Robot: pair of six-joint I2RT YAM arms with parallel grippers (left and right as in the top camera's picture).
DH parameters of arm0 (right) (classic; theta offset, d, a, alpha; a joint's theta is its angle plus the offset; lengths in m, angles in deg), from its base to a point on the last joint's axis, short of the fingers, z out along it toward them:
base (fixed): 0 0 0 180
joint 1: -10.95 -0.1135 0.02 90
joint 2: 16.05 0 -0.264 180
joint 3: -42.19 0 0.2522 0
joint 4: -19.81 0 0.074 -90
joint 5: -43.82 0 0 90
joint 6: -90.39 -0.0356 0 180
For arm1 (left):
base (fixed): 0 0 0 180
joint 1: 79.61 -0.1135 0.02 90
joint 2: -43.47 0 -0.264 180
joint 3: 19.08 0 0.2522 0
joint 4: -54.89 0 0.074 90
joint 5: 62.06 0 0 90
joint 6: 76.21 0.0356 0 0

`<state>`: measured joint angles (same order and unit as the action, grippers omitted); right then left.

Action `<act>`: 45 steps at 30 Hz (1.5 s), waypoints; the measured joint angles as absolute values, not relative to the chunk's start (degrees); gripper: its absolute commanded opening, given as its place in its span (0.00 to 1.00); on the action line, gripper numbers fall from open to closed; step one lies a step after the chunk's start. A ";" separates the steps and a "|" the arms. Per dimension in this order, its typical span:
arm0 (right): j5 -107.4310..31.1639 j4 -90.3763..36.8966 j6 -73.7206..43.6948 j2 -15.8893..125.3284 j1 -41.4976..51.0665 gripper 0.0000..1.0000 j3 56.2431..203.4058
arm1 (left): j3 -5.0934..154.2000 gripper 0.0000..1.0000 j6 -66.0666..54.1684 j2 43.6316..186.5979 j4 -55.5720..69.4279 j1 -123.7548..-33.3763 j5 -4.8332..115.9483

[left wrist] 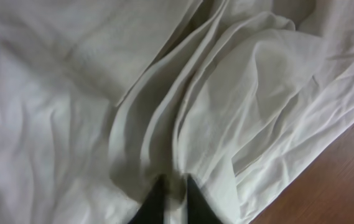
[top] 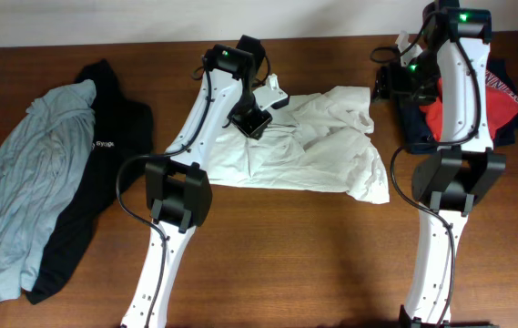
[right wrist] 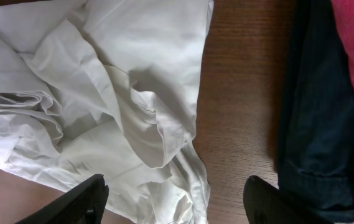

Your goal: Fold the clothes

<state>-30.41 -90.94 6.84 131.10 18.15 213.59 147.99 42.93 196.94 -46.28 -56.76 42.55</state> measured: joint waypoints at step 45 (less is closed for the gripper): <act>-28.20 -89.87 9.14 131.10 18.15 0.81 206.49 | 152.41 0.87 33.38 186.27 -43.75 -52.76 38.79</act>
